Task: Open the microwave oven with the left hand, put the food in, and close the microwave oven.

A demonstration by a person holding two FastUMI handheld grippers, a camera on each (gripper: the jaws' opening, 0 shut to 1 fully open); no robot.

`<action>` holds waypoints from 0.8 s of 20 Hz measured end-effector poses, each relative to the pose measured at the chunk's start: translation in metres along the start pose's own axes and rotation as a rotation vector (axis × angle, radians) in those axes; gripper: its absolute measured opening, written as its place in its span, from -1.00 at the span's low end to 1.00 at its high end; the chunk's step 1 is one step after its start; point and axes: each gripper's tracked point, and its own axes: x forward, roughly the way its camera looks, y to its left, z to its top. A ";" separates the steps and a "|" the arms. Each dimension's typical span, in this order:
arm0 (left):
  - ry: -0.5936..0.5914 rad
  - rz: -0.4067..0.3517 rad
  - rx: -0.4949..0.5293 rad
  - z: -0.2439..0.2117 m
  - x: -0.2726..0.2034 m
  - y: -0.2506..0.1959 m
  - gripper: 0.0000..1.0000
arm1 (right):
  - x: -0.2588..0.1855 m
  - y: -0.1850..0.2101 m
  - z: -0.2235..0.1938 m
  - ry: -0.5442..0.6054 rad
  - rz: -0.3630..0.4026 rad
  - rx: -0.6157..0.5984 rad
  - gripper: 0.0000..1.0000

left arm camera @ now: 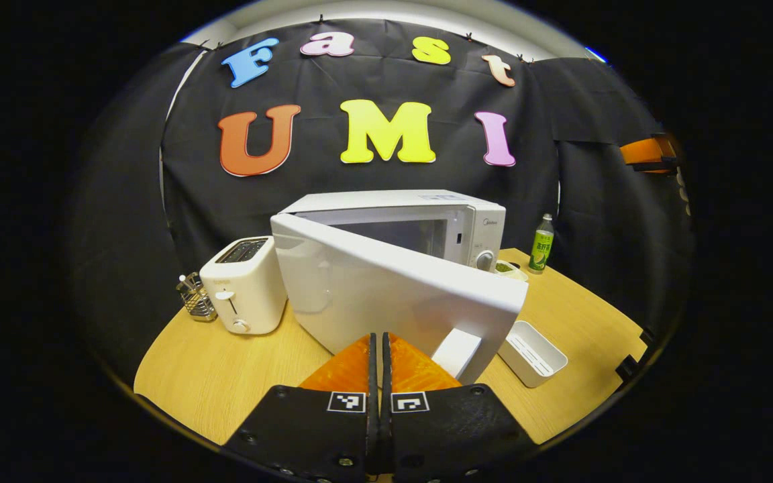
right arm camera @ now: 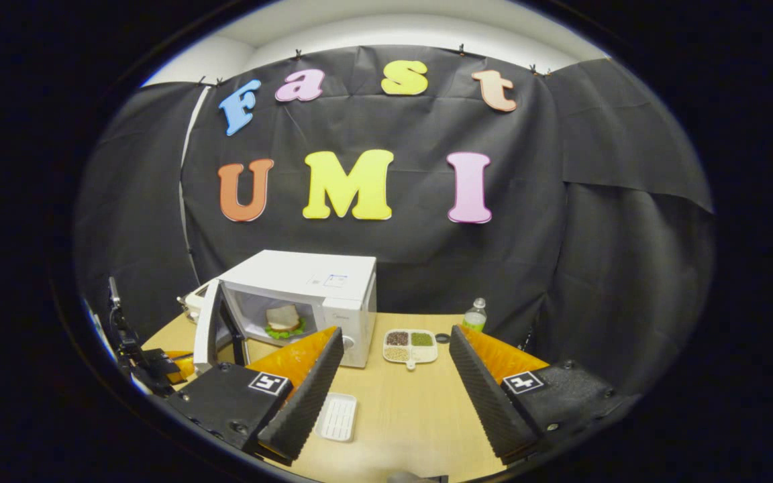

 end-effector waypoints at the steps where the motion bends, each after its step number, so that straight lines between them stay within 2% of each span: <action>1: 0.001 -0.010 0.005 0.001 0.003 -0.006 -1.00 | -0.001 -0.002 0.000 0.001 -0.002 0.002 0.84; 8: 0.001 -0.063 0.031 0.014 0.023 -0.035 -1.00 | -0.005 -0.017 -0.008 0.021 -0.020 0.010 0.84; 9: 0.000 -0.069 0.035 0.016 0.026 -0.039 -1.00 | -0.005 -0.020 -0.009 0.022 -0.022 0.010 1.00; 10: 0.000 -0.075 0.042 0.018 0.028 -0.042 -1.00 | -0.005 -0.022 -0.009 0.024 -0.025 0.009 1.00; 11: -0.004 -0.079 0.049 0.020 0.031 -0.046 -1.00 | -0.005 -0.024 -0.009 0.025 -0.027 0.009 0.84; 12: -0.005 -0.083 0.055 0.022 0.034 -0.049 -1.00 | -0.005 -0.027 -0.009 0.025 -0.029 0.013 1.00; 14: -0.005 -0.088 0.057 0.026 0.041 -0.055 -1.00 | -0.006 -0.031 -0.008 0.020 -0.027 0.034 1.00; 15: -0.006 -0.091 0.057 0.028 0.045 -0.058 -1.00 | -0.005 -0.034 -0.008 0.022 -0.032 0.036 0.84; 16: -0.006 -0.094 0.057 0.030 0.048 -0.061 -1.00 | -0.005 -0.037 -0.010 0.024 -0.035 0.033 0.83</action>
